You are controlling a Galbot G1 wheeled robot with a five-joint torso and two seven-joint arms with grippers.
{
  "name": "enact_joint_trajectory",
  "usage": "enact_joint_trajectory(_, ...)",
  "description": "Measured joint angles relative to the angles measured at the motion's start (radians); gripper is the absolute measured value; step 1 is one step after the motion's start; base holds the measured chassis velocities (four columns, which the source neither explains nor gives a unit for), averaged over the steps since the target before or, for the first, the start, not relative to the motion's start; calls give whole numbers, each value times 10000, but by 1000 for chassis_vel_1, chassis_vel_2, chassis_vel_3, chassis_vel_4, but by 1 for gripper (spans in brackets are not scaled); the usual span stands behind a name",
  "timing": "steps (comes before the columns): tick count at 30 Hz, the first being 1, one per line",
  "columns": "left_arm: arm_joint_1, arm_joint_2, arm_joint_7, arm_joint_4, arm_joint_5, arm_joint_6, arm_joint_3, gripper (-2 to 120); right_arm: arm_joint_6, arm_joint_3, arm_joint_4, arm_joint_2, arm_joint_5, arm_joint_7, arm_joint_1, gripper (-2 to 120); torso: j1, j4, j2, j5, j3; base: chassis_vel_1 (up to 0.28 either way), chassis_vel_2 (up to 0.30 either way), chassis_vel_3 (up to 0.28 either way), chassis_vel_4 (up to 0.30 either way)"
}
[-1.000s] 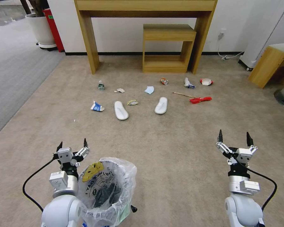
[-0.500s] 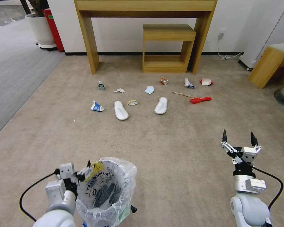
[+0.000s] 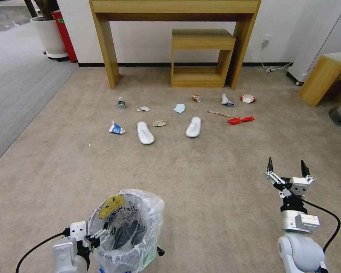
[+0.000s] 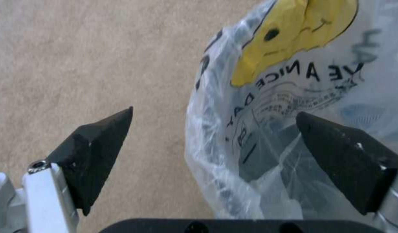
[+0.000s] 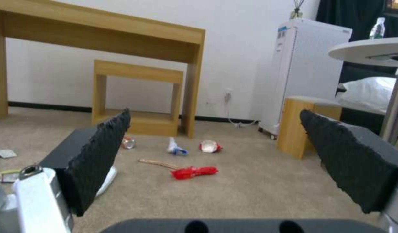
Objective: Pick up the trash bin and place the garbage on the floor into it.
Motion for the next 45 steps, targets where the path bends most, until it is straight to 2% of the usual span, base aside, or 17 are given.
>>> enact_joint_trajectory(5,-10,27,-202,133,-193,87,17,100,-16,-10,-26,23,-18,33,-3,100,0,1,0,1,0,0,0,0,0)
enact_joint_trajectory(15,-382,-2,-216,604,-166,90,35,100,-49,10,-35,9,-35,79,5,100,0,0,0,0,0,0,0,0,0)
enact_joint_trajectory(26,-1082,-3,-519,1170,-794,199,49,99,-106,33,-121,9,-102,117,53,100,0,0,0,0,0,0,0,0,0)
enact_joint_trajectory(45,-1414,-68,-732,1490,-1154,362,285,97,-144,82,-237,20,-148,181,159,100,0,0,0,1,0,0,0,0,0)
